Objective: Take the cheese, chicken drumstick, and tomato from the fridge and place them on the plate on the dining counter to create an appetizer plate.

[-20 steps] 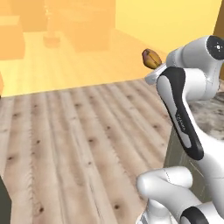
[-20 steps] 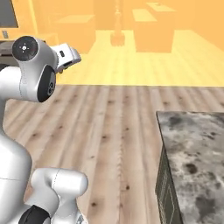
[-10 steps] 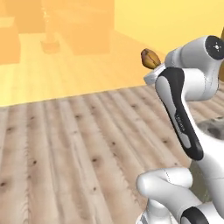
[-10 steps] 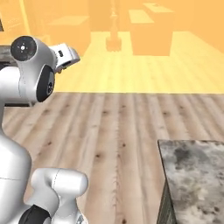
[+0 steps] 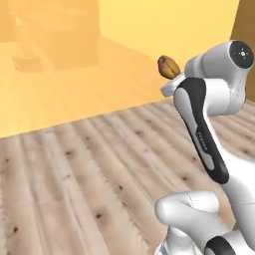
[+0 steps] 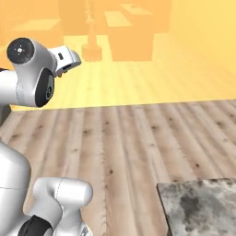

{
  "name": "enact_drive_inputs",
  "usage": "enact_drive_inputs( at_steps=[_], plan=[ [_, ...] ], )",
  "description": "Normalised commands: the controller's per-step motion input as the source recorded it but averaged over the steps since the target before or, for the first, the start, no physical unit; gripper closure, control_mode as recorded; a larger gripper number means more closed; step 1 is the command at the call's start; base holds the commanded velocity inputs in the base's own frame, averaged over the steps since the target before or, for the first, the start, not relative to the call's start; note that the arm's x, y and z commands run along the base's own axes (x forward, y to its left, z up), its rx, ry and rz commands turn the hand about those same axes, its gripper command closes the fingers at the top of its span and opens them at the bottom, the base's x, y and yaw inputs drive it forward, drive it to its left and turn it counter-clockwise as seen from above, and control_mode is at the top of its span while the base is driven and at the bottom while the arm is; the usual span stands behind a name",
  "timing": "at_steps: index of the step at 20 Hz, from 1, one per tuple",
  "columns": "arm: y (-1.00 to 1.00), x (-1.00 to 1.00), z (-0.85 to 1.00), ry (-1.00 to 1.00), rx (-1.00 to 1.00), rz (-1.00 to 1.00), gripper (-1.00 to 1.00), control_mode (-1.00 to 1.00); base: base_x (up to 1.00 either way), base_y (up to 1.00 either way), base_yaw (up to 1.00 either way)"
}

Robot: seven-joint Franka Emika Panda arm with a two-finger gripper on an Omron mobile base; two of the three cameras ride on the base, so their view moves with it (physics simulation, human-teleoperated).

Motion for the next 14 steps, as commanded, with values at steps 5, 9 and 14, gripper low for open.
enact_drive_inputs(
  at_steps=[5,9,14],
  plan=[
    [0.00,0.00,0.00,0.00,0.00,0.00,1.00,1.00,1.00,-0.29,-0.43],
    [0.00,0.00,0.00,0.00,0.00,0.00,1.00,1.00,1.00,-0.31,-0.53],
    [0.00,0.00,0.00,0.00,0.00,0.00,1.00,1.00,0.98,-0.25,-0.61]
  ],
)
